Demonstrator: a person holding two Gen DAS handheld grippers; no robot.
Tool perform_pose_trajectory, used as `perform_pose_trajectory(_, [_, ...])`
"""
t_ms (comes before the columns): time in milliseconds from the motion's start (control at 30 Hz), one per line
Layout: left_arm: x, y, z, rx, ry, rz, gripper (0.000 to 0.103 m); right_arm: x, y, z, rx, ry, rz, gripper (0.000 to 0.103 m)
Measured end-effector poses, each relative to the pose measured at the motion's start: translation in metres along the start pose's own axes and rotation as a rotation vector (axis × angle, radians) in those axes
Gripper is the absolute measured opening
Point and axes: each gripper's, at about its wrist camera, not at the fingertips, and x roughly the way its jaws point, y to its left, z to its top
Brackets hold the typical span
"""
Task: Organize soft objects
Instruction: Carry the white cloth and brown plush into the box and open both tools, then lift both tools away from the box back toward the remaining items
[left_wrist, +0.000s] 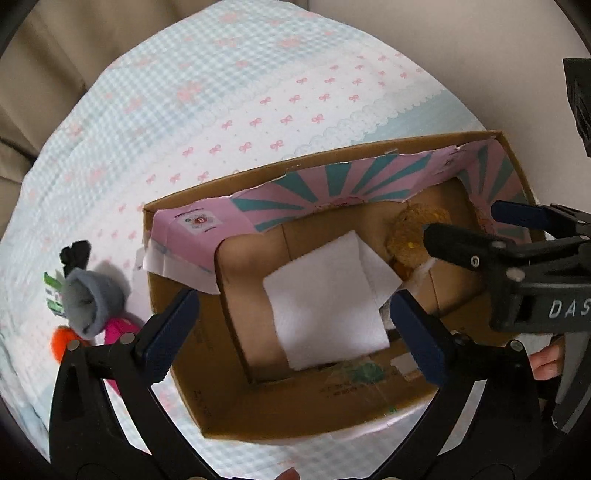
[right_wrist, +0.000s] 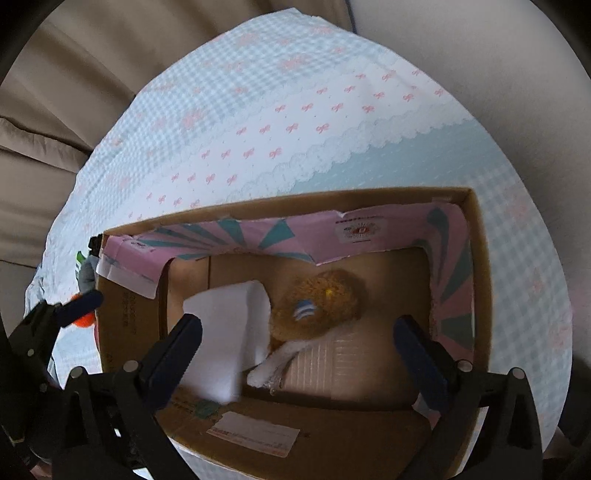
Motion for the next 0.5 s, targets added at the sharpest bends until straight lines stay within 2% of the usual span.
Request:
perform_pose_trajectory(233, [-0.017, 0.001, -0.002, -0.025, -0.021, -0.029, 0.103, -0.018, 0.003, -0.004, 0.008, -0.057, -0.004, 0.103])
perform_pose_trajectory(500, [-0.065, 0.004, -0.011, -0.052, -0.099, -0.059, 0.103, -0.061, 0.018, -0.009, -0.005, -0.117, -0.008, 0.103])
